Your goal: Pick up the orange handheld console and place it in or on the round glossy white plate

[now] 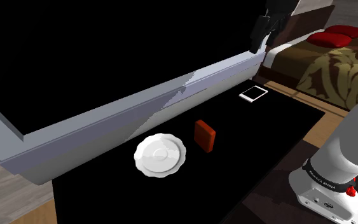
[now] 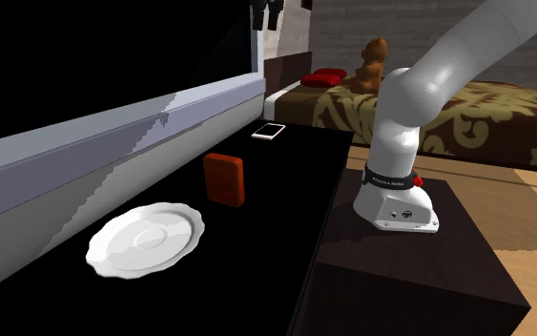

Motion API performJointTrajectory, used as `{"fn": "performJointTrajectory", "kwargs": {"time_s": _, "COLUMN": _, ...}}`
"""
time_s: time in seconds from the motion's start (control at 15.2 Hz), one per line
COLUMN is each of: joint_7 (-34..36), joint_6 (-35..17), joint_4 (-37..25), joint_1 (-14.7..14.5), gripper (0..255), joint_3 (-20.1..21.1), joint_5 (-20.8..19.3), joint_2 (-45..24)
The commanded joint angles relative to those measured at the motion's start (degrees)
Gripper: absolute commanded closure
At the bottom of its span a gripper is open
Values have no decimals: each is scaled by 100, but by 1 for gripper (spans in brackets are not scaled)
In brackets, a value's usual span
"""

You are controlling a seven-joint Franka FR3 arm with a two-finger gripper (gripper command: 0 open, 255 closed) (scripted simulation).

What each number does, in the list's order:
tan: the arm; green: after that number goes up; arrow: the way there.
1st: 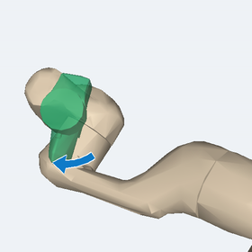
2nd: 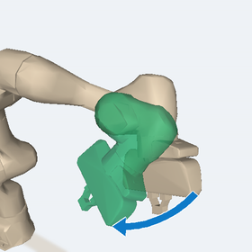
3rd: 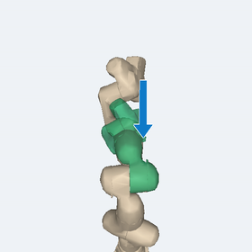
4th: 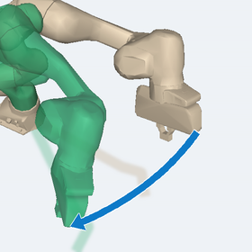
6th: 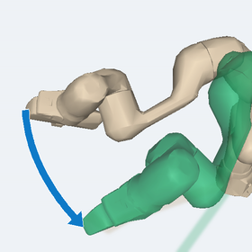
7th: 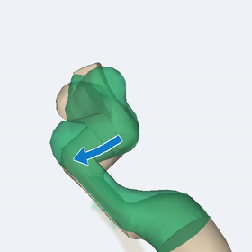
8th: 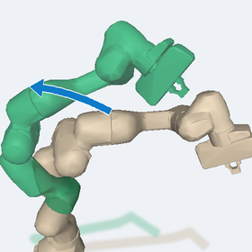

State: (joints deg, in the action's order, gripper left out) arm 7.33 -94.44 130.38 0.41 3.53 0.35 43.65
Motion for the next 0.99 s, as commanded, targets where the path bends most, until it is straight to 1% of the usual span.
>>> {"fn": "performJointTrajectory", "kwargs": {"time_s": 0.0, "joint_7": 0, "joint_6": 0, "joint_4": 0, "joint_1": 0, "gripper": 0, "joint_3": 0, "joint_5": 0, "joint_2": 0}}
{"fn": "performJointTrajectory", "kwargs": {"time_s": 0.46, "joint_7": 698, "joint_6": -1021, "joint_4": 1152, "joint_1": -218, "gripper": 0, "joint_3": 638, "joint_5": 372, "joint_2": 198}}
{"fn": "performJointTrajectory", "kwargs": {"time_s": 0.92, "joint_7": 1439, "joint_6": -2176, "joint_4": 1969, "joint_1": -475, "gripper": 0, "joint_3": 1397, "joint_5": 779, "joint_2": -59}}
